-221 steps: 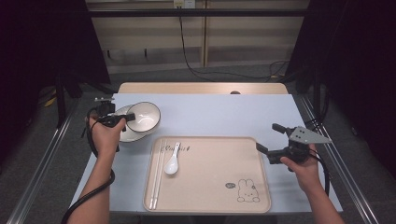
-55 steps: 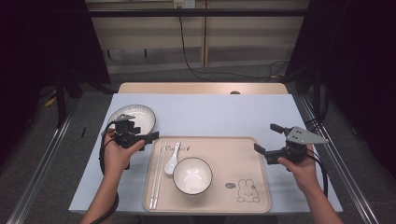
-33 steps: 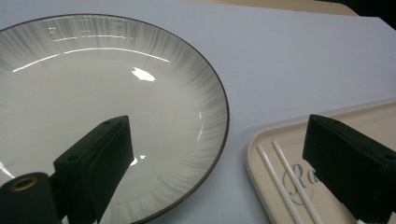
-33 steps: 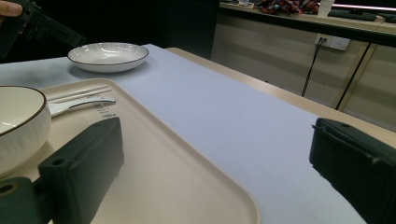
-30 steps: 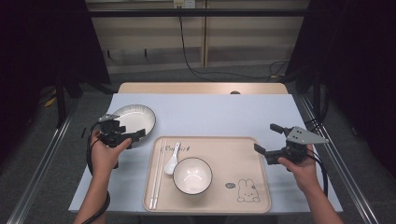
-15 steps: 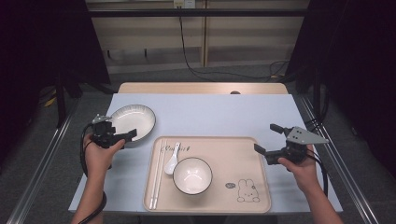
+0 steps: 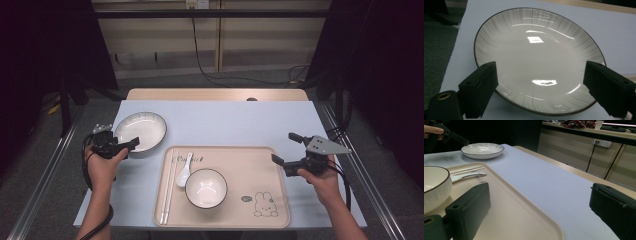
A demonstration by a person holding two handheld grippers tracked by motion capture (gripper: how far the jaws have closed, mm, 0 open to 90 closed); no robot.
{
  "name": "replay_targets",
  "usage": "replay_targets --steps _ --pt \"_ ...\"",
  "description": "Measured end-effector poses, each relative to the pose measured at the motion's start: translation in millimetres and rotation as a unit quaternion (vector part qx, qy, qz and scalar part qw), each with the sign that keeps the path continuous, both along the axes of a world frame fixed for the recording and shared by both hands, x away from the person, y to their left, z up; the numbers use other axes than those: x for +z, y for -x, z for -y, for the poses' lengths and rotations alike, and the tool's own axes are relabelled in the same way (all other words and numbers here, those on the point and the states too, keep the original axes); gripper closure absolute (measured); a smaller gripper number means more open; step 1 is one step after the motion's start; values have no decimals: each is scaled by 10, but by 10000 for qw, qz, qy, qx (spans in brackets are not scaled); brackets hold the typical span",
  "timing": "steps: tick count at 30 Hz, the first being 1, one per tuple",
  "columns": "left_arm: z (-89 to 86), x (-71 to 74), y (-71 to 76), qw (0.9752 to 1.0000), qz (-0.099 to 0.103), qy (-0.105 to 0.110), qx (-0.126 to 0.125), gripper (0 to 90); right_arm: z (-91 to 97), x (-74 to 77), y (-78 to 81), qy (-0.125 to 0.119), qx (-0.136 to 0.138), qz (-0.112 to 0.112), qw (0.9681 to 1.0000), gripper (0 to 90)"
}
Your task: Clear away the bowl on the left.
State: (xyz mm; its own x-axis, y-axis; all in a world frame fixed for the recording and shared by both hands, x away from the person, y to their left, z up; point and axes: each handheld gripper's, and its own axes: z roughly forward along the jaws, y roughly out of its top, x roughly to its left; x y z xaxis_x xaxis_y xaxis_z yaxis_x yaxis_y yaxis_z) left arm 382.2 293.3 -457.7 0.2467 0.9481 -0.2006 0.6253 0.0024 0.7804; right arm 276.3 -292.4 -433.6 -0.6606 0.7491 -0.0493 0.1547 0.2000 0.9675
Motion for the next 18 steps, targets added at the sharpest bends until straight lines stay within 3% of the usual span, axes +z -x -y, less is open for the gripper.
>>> replay_targets --steps 5,8,15,16,18 --pt "-36 -30 -26 9999 74 45 138 160 11 2 5 14 1 -57 10000 25" --pt "-48 -18 -29 9998 88 -90 129 169 0 -2 1 9 -9 -5 10000 25" --pt "-130 1 -15 9994 6 -152 296 192 17 8 7 5 12 -24 10000 25" --pt "-141 -2 -14 9993 -7 -71 361 195 16 8 8 -7 6 -31 10000 24" --pt "-149 -14 -13 9992 -22 -155 373 198 11 4 5 -10 15 -33 10000 25"
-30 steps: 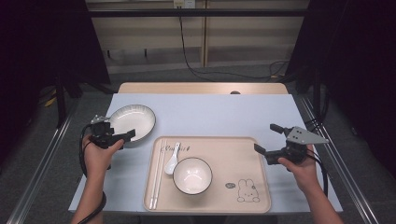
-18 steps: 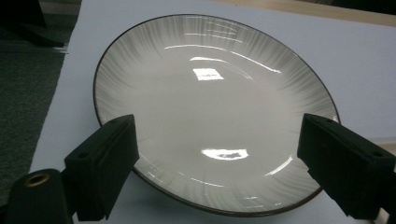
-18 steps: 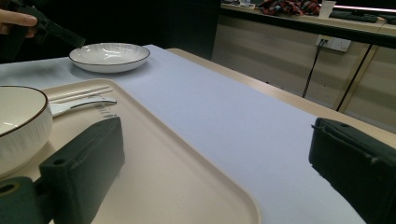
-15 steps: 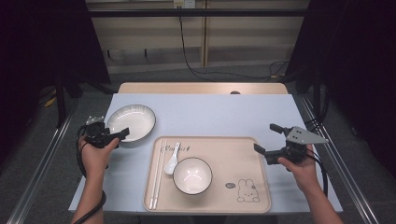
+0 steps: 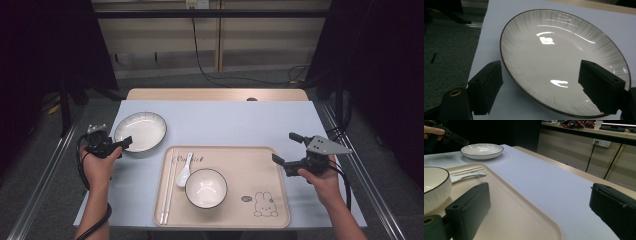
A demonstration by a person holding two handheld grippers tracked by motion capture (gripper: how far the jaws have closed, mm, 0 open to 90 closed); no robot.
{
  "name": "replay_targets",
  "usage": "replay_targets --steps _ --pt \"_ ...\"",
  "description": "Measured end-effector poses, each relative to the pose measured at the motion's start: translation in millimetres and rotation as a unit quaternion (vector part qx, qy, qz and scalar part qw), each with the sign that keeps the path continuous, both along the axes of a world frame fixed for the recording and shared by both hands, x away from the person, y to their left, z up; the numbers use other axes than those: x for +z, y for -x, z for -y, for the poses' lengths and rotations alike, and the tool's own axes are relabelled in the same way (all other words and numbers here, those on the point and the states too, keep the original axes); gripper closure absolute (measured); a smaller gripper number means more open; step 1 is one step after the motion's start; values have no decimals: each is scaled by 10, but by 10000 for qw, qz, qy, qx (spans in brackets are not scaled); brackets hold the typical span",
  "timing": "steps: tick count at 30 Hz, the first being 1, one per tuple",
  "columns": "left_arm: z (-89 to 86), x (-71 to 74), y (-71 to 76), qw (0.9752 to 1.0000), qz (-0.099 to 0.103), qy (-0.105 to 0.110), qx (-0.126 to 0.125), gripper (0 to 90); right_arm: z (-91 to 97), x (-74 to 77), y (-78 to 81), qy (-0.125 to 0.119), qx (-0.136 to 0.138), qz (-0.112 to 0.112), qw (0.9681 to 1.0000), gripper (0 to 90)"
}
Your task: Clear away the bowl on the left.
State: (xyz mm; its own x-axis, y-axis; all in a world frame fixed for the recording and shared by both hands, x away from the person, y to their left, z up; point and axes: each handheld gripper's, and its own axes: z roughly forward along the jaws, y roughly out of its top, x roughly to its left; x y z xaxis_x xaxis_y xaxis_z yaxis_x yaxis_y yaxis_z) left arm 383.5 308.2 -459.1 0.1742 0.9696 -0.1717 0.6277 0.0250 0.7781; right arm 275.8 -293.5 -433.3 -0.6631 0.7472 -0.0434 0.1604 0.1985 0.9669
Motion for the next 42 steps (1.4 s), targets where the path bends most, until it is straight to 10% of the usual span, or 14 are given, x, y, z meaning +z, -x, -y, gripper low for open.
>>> replay_targets --steps 28,42 --pt "7 -249 -131 9971 -412 492 409 591 39 6 -10 23 -41 30 10000 23" --pt "116 -274 -347 9946 -435 705 629 620 59 -4 -9 2 -74 3 10000 23"
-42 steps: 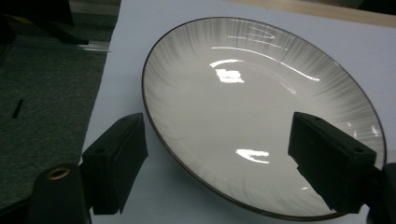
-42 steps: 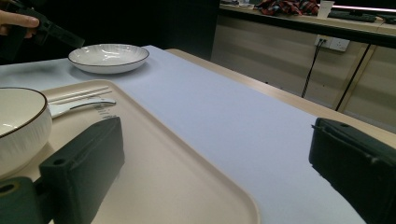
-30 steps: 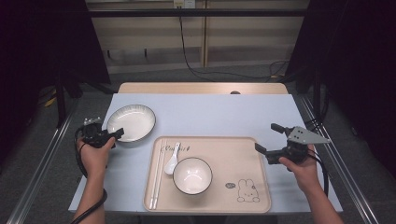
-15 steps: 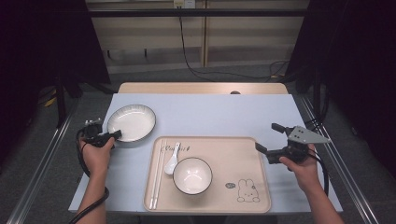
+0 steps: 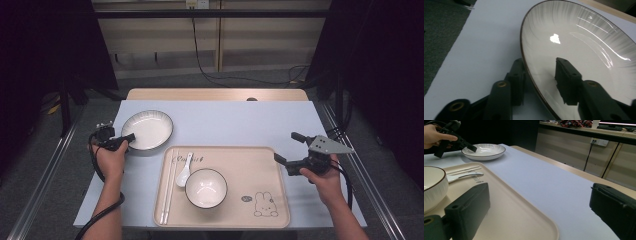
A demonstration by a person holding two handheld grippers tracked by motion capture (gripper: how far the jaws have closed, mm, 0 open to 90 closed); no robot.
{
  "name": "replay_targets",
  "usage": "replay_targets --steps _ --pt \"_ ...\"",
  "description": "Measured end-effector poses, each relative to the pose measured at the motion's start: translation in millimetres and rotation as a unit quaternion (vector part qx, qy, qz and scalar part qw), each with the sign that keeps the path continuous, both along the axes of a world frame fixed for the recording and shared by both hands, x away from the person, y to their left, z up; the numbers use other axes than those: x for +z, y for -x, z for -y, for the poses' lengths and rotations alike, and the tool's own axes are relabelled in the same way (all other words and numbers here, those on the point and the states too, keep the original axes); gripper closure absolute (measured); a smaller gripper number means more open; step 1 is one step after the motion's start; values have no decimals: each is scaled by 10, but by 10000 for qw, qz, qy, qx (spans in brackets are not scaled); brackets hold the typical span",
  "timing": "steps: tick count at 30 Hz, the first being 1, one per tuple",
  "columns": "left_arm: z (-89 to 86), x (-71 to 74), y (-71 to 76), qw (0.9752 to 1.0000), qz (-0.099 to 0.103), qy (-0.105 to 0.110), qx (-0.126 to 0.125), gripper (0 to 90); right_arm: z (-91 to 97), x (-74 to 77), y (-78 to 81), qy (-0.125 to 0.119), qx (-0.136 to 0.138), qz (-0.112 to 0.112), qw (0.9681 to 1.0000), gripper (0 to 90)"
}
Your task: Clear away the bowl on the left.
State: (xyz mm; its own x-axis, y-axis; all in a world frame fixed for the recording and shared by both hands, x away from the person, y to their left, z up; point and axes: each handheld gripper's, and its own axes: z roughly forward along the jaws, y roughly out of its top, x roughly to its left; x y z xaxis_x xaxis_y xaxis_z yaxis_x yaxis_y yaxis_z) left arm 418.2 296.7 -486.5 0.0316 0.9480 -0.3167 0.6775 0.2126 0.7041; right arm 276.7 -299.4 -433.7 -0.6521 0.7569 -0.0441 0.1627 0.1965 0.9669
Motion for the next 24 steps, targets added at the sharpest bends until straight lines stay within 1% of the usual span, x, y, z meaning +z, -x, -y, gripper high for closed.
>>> replay_targets --steps 2,3,4,5,6,7,8,9,10,11,12,13,16,17,19,20,22,23,24 --pt "-24 8 -11 9999 -71 70 37 662 2 1 3 -14 9 -23 10000 23" --pt "-20 6 -16 9998 -34 162 115 678 5 4 6 0 18 -28 10000 23" --pt "-19 14 -20 9996 -30 219 160 696 11 5 6 6 -16 12 10000 23" --pt "-13 20 -27 9995 -30 260 185 729 15 6 12 -25 -75 -1 10000 23" --pt "-3 24 -40 9990 -62 408 165 744 25 9 13 -23 -23 -28 10000 23" --pt "2 45 -52 9988 -67 477 108 762 29 8 12 -27 -42 -18 10000 23" --pt "46 73 -63 9988 43 465 144 780 35 7 11 -9 -53 -23 10000 23" --pt "72 116 -77 9988 91 457 125 791 34 2 9 -39 -104 17 9999 23" --pt "93 165 -96 9991 137 387 85 804 47 6 8 -15 -37 -17 10000 23" --pt "124 218 -115 9992 225 328 48 815 45 3 8 -29 -101 16 9999 23" --pt "147 279 -136 9991 269 328 4 826 47 2 7 -19 -116 28 9999 23" --pt "172 337 -156 9989 347 318 -52 843 55 5 7 -23 -66 -7 10000 22" --pt "271 491 -228 9991 364 43 -207 849 63 4 7 -25 -49 -34 10000 22" --pt "301 525 -250 9988 404 59 -261 850 60 2 6 -37 -63 -40 10000 22" --pt "331 585 -286 9985 365 -24 -407 846 67 1 3 -15 -94 3 10000 22" --pt "352 615 -300 9983 355 -126 -450 846 60 -1 3 -22 -182 29 9998 20" --pt "369 655 -316 9979 368 -99 -525 842 62 0 1 -5 -86 -30 10000 21" --pt "373 675 -318 9974 374 -213 -574 843 57 -1 1 -17 -110 -50 9999 20" --pt "377 694 -318 9974 364 -201 -583 843 57 -4 -6 -3 -96 -53 9999 20"
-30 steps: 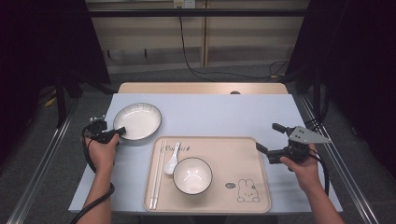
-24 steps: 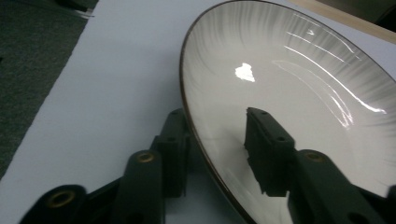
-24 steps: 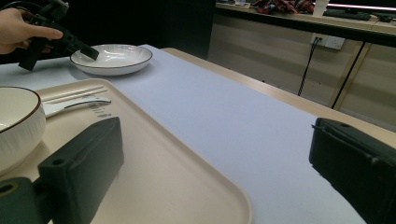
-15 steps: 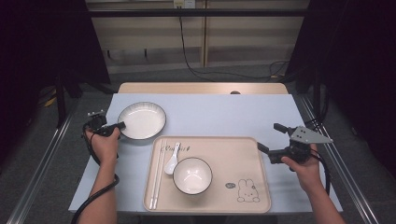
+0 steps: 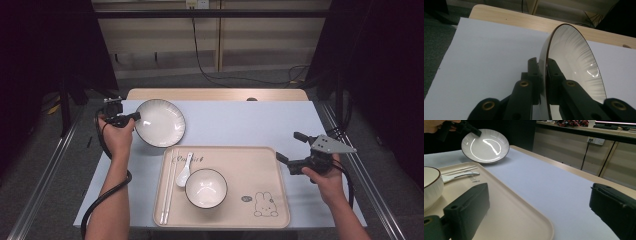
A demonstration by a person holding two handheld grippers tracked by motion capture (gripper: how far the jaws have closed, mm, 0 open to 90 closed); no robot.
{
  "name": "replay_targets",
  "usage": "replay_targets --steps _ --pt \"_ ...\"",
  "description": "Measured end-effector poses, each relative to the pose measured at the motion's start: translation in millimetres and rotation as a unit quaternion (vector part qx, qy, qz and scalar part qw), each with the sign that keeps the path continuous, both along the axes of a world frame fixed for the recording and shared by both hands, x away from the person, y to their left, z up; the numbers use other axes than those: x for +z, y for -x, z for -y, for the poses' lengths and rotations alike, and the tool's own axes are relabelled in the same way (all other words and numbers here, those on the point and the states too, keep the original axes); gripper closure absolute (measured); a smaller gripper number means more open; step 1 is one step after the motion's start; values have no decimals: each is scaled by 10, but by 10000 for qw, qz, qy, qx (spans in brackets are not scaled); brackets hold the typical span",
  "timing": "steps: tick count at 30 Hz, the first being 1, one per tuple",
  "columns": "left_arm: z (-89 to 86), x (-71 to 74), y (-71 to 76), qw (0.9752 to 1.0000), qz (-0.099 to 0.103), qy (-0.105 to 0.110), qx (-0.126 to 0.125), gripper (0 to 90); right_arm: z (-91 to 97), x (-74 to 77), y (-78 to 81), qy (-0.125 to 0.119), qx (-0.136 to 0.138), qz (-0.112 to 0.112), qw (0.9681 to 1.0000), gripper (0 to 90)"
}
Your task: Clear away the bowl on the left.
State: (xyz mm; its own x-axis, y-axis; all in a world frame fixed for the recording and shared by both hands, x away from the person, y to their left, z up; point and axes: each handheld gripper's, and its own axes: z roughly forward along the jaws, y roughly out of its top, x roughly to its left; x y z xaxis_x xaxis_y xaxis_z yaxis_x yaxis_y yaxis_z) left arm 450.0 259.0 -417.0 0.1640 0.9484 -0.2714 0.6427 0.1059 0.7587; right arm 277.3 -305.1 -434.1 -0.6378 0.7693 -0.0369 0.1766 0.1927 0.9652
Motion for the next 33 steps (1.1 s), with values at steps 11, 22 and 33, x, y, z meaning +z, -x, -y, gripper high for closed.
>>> replay_targets --steps 11,22,33 --pt "68 274 58 9990 155 80 -413 842 -92 43 -135 203 -281 -1 9994 0" --pt "710 518 206 9871 287 305 -1546 843 -366 182 -479 -404 26 -549 9977 0" --pt "1497 699 398 9566 408 497 -2844 844 -545 212 -896 -936 208 -1124 9890 83"
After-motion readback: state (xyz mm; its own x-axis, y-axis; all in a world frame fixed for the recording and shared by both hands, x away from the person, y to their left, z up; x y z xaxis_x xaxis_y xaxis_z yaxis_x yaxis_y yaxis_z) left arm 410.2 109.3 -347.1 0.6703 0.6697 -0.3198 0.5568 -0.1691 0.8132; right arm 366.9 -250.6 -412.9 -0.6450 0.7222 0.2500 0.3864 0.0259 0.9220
